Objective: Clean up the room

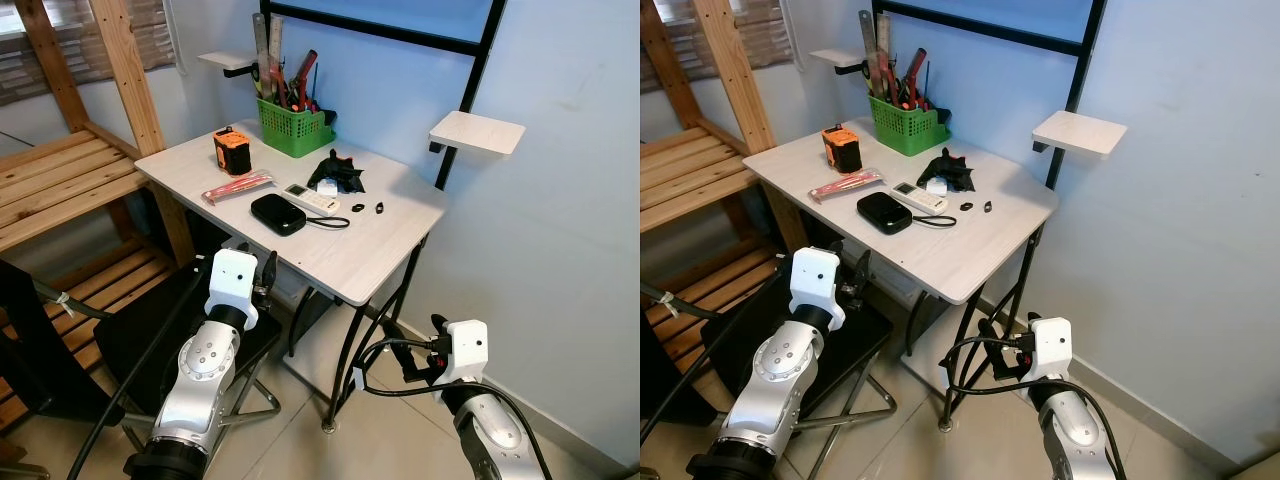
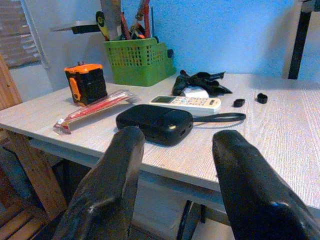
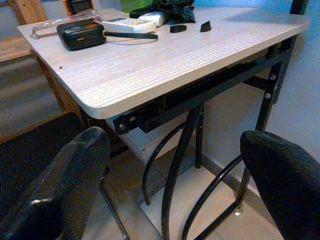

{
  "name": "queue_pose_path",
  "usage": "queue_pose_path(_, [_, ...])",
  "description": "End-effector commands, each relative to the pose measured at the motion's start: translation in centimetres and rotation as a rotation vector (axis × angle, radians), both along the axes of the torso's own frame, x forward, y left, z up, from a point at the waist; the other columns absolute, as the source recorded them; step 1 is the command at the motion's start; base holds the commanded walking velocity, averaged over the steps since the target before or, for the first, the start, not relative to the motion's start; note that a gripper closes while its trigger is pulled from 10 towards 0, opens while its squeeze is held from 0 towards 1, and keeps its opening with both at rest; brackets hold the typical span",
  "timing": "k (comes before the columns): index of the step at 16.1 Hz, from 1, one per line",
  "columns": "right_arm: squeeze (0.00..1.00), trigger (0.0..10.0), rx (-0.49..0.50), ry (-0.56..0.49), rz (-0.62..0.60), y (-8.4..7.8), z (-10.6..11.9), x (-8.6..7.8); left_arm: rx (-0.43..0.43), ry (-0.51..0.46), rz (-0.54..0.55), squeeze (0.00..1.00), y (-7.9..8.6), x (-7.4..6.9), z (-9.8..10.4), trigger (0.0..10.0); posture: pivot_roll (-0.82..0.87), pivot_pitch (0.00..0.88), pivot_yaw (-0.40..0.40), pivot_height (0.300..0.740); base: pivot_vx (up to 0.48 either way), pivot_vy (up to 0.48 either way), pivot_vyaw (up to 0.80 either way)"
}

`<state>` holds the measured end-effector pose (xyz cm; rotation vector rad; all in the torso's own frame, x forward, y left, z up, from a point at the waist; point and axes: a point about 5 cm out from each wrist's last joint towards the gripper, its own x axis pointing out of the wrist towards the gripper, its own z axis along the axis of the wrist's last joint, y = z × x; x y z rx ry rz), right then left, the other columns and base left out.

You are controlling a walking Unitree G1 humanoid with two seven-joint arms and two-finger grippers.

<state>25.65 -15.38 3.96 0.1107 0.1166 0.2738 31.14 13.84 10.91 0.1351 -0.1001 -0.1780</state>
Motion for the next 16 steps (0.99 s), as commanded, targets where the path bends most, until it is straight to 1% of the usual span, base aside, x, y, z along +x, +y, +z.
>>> queue_pose_path(1, [0.0,10.0,0.1,0.045,-0.34,-5.2,0.8,-1.0,-0.162,0.292,-0.093,0.0,-2.7,-0.5,-3.7,10.0,0.1,0.0,0.037,0.71,0.0,0.0,0.0])
queue_pose_path(2, [0.0,10.0,0.1,0.045,-0.34,-5.2,0.8,-1.0,-0.162,0.292,-0.093,0.0,-2.7,-0.5,-3.7,10.0,0.1,0.0,0.037,0.71,0.0,0.0,0.0])
queue_pose_path(3, [0.0,10.0,0.048,0.039,-0.304,-4.9,0.8,-0.5,-0.151,0.255,-0.112,0.0,-2.9,-0.1,-3.0,10.0,0.12,0.0,0.027,0.71,0.0,0.0,0.0])
queue_pose_path(4, [0.0,10.0,0.033,-0.006,-0.297,-3.5,1.9,1.1,-0.139,0.204,-0.129,0.0,-3.0,0.1,-2.2,10.0,0.12,0.0,0.026,0.71,0.0,0.0,0.0])
queue_pose_path(5, [0.76,10.0,0.035,-0.05,-0.322,-3.5,2.7,1.4,-0.122,0.172,-0.092,0.27,-2.5,0.2,-1.9,10.0,0.12,0.0,0.027,0.71,0.0,0.0,0.0])
queue_pose_path(6, [1.0,10.0,0.082,-0.153,-0.366,-4.2,4.0,0.7,-0.042,0.093,-0.046,1.0,-1.6,0.2,-0.8,10.0,0.13,0.0,0.025,0.71,0.0,0.0,0.0])
queue_pose_path(7, [1.0,10.0,0.068,-0.143,-0.394,-4.5,3.9,0.4,-0.055,0.083,-0.081,1.0,-1.9,0.0,-0.4,10.0,0.14,0.0,0.024,0.71,0.0,0.0,0.0])
queue_pose_path(8, [1.0,10.0,0.054,-0.127,-0.394,-4.4,3.3,-0.6,-0.027,-0.021,-0.182,1.0,-2.7,-1.4,1.0,10.0,0.14,0.0,0.022,0.71,0.0,0.0,0.0])
queue_pose_path(9, [1.0,10.0,0.037,-0.092,-0.317,-3.4,2.6,-0.6,-0.088,-0.055,-0.245,1.0,-3.8,-2.1,1.9,10.0,0.14,0.0,0.015,0.71,0.0,-0.424,0.0])
queue_pose_path(10, [0.67,10.0,-0.028,-0.112,-0.276,-2.9,2.8,-0.2,-0.041,-0.071,-0.233,0.35,-4.5,-1.8,1.9,10.0,0.14,0.0,0.015,0.71,0.266,-0.398,0.0])
queue_pose_path(11, [0.0,10.0,-0.062,-0.094,-0.274,-2.6,3.1,0.8,-0.073,-0.022,-0.177,0.0,-4.5,-1.0,1.1,10.0,0.13,0.0,0.013,0.701,0.0,-0.472,0.0])
queue_pose_path(12, [0.0,10.0,-0.05,-0.115,-0.271,-2.7,3.7,1.1,-0.067,0.036,-0.161,0.0,-4.6,-0.7,0.3,10.0,0.12,0.0,0.009,0.691,0.0,0.0,0.0])
queue_pose_path(13, [0.0,10.0,-0.067,-0.128,-0.261,-3.1,4.1,1.3,-0.049,0.068,-0.17,0.0,-4.3,-0.5,-0.3,10.0,0.11,0.0,0.004,0.677,0.0,0.0,0.0])
queue_pose_path(14, [0.0,10.0,-0.093,-0.139,-0.247,-3.2,4.2,1.6,-0.04,0.06,-0.193,0.0,-4.5,-0.2,-0.2,10.0,0.11,0.0,0.002,0.664,0.0,0.0,-0.43])
queue_pose_path(15, [0.0,10.0,-0.089,-0.13,-0.255,-3.3,4.1,1.6,-0.057,0.052,-0.237,0.0,-4.6,-0.1,-0.1,10.0,0.11,0.0,0.006,0.648,0.0,0.0,-0.48])
queue_pose_path(16, [0.0,10.0,-0.071,-0.107,-0.27,-3.4,3.6,1.6,-0.046,0.042,-0.257,0.0,-4.6,0.0,0.1,10.0,0.11,0.0,0.006,0.648,0.0,-0.48,-0.5])
